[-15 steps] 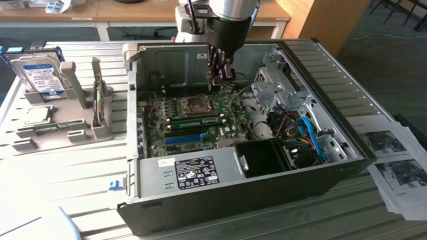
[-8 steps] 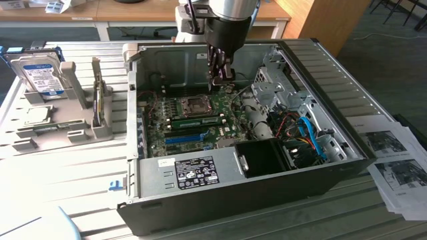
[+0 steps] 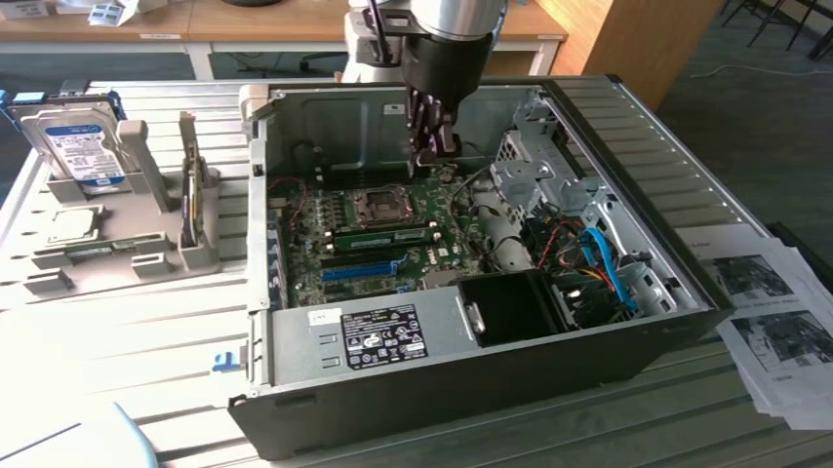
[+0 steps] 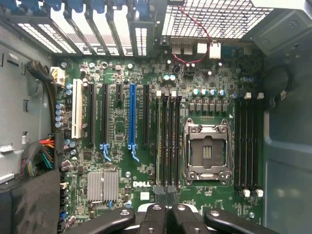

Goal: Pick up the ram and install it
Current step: 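Press down the ram until it locks into place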

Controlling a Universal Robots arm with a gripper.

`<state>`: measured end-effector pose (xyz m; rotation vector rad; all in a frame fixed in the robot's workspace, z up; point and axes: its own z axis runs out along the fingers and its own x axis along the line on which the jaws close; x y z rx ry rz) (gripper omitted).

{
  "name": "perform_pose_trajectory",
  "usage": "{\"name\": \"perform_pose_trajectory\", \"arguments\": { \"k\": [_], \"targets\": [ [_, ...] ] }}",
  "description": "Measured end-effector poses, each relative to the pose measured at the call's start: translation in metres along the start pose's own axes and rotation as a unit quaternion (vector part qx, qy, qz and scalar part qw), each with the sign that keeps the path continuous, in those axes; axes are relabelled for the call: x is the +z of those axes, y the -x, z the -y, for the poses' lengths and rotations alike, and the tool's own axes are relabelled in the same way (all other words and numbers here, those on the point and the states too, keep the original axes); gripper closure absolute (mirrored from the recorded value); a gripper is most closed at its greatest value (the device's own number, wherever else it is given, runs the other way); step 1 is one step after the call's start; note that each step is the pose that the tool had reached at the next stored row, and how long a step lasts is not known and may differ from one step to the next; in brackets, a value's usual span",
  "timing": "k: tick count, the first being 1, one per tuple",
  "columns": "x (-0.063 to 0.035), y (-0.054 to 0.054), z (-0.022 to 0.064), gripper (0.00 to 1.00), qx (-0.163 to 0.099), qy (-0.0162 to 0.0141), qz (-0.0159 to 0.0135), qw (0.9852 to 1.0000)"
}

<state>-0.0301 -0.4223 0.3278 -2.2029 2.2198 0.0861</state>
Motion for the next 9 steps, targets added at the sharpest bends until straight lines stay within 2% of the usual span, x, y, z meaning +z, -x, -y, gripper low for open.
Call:
{"name": "perform_pose_trajectory", "arguments": {
  "k": [9],
  "targets": [
    [0.0002, 0.000, 0.0148, 0.91, 0.000, 0.0000, 0.0026, 1.0000]
  ]
}}
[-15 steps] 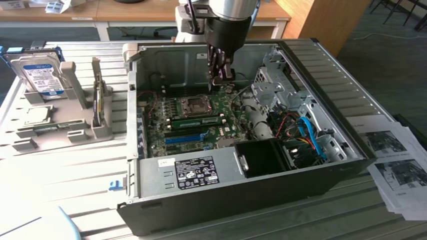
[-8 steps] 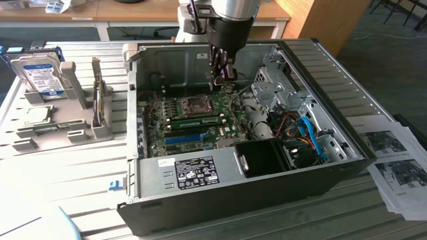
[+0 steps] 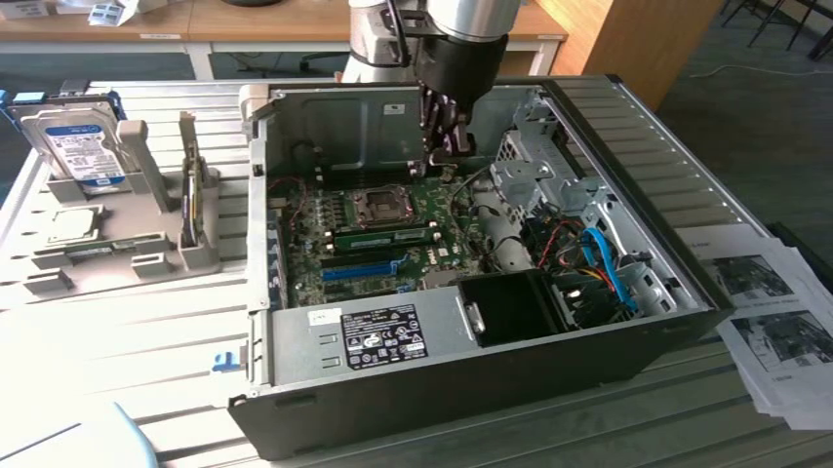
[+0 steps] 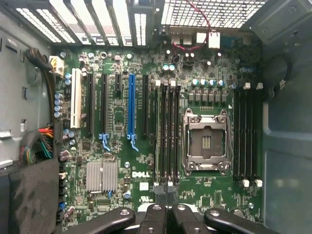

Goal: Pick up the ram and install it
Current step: 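Press down the ram until it locks into place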

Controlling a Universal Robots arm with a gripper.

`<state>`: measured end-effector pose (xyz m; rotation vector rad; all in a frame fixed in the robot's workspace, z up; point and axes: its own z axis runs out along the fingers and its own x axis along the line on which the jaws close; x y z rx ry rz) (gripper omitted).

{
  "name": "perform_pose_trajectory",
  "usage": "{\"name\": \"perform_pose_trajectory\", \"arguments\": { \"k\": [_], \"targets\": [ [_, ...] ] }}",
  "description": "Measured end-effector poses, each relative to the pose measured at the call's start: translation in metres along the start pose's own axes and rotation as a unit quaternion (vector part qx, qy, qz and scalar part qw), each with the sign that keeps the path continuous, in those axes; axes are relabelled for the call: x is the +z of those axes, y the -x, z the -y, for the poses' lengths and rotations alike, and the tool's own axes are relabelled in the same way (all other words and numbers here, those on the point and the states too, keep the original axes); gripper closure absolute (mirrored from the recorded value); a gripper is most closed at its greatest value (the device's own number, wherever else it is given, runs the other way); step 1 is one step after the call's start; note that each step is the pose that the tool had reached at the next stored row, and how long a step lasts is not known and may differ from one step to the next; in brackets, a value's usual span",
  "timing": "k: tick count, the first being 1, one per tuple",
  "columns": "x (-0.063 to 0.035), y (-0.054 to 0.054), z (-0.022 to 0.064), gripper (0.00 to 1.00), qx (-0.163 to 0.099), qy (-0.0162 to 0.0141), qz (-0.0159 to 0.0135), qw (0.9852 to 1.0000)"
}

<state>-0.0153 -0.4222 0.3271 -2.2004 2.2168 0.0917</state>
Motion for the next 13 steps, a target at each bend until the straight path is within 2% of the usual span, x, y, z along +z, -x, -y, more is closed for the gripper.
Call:
{"name": "perform_pose_trajectory", "arguments": {
  "k": [8, 13],
  "targets": [
    [0.0001, 0.000, 0.0099, 0.91, -0.001, 0.0001, 0.0028, 1.0000],
    [0.0003, 0.000, 0.0122, 0.91, -0.001, 0.0001, 0.0039, 1.0000]
  ]
}}
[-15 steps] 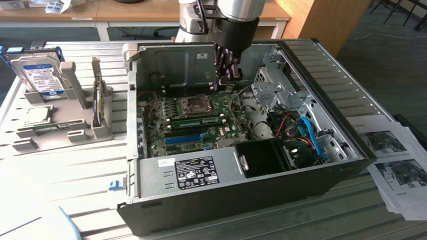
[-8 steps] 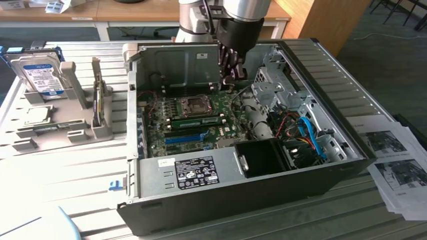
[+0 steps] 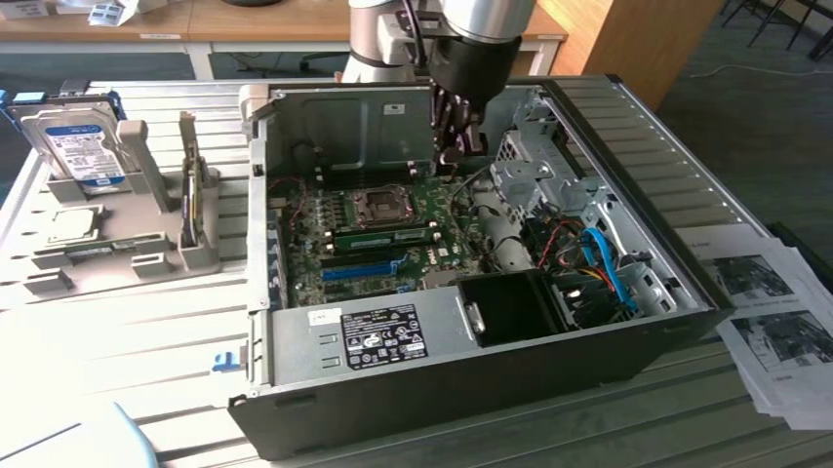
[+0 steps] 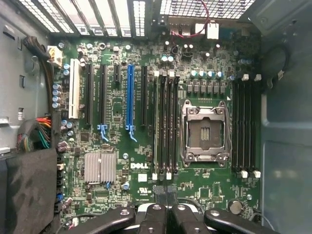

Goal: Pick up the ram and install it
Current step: 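Press down the ram until it locks into place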

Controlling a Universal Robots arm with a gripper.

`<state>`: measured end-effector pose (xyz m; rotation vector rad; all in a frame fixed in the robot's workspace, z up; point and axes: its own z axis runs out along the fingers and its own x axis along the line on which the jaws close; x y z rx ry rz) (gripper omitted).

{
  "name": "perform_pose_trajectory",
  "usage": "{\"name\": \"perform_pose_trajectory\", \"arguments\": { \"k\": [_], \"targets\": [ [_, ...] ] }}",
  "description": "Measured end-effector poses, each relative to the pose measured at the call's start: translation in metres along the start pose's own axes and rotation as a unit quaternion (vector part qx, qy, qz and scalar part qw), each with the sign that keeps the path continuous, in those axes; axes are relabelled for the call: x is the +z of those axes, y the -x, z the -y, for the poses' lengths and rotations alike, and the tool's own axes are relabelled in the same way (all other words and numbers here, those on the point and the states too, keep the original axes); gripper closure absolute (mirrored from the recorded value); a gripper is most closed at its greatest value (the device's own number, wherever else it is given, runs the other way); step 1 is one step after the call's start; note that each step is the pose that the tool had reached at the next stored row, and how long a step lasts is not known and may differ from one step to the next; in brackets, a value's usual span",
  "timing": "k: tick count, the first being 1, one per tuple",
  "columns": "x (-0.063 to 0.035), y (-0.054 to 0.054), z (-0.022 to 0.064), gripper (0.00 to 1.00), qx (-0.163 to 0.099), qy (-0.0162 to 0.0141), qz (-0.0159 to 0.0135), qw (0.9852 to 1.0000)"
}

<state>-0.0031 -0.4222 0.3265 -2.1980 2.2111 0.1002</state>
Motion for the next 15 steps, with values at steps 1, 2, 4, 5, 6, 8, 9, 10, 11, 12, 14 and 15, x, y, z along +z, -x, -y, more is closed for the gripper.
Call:
{"name": "perform_pose_trajectory", "arguments": {
  "k": [1, 2, 4, 5, 6, 8, 9, 10, 11, 12, 14, 15],
  "targets": [
    [0.0000, 0.000, 0.0008, 0.91, 0.000, 0.0000, 0.0003, 1.0000],
    [0.0000, 0.000, 0.0020, 0.91, 0.000, 0.0000, 0.0007, 1.0000],
    [0.0000, 0.000, 0.0046, 0.91, 0.000, 0.0001, 0.0015, 1.0000],
    [0.0000, 0.000, 0.0062, 0.91, -0.001, 0.0001, 0.0020, 1.0000],
    [0.0000, 0.000, 0.0079, 0.91, -0.001, 0.0001, 0.0025, 1.0000],
    [0.0001, 0.000, 0.0112, 0.91, -0.001, 0.0001, 0.0033, 1.0000],
    [0.0001, 0.000, 0.0127, 0.91, -0.001, 0.0001, 0.0036, 1.0000],
    [0.0001, 0.000, 0.0143, 0.91, -0.001, 0.0002, 0.0039, 1.0000],
    [0.0001, 0.000, 0.0161, 0.91, -0.001, 0.0002, 0.0042, 1.0000],
    [0.0001, 0.000, 0.0177, 0.91, -0.001, 0.0001, 0.0045, 1.0000],
    [0.0000, 0.000, 0.0211, 0.91, -0.001, 0.0001, 0.0052, 1.0000],
    [0.0001, 0.000, 0.0231, 0.91, -0.001, 0.0001, 0.0056, 1.0000]
  ]
}}
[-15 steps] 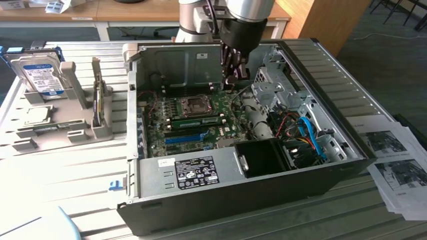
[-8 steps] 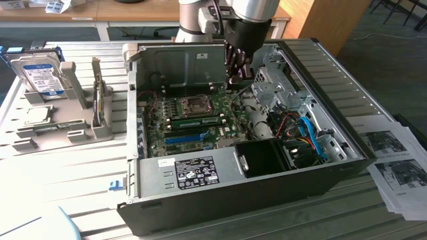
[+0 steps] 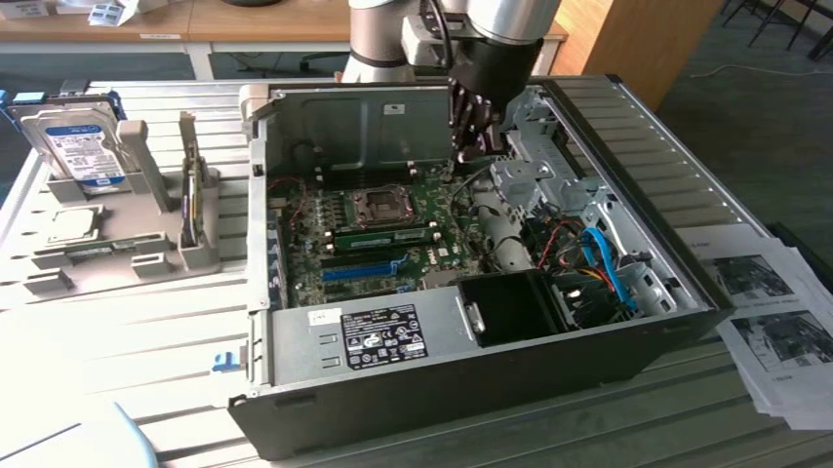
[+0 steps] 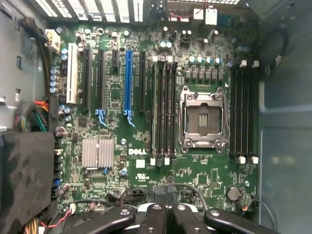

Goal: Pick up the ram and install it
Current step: 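Press down the ram until it locks into place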

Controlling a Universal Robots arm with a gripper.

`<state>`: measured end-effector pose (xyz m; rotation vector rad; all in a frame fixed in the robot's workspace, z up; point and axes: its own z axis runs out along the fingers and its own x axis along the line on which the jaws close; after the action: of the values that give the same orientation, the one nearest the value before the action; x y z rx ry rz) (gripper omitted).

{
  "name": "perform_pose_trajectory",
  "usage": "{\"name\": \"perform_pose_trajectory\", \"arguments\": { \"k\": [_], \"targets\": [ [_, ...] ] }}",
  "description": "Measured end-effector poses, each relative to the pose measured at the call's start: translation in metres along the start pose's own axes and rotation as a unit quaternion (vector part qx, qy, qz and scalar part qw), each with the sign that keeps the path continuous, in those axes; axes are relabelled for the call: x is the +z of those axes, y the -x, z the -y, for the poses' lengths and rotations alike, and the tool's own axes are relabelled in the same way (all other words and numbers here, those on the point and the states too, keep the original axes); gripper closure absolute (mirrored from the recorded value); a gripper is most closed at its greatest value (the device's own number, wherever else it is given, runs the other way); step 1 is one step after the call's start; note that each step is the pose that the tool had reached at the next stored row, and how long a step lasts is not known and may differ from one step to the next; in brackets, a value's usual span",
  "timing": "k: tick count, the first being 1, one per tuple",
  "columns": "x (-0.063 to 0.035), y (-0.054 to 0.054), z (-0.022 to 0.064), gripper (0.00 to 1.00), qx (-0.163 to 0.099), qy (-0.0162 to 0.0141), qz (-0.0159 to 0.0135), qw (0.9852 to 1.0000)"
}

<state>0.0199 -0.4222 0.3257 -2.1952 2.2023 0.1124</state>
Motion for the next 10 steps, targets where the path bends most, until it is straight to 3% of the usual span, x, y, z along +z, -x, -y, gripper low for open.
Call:
{"name": "perform_pose_trajectory", "arguments": {
  "k": [5, 10],
  "targets": [
    [0.0000, 0.0000, 0.0065, 0.91, 0.000, 0.0000, 0.0015, 1.0000],
    [0.0000, 0.0000, 0.0066, 0.91, 0.000, 0.0000, 0.0016, 1.0000]
  ]
}}
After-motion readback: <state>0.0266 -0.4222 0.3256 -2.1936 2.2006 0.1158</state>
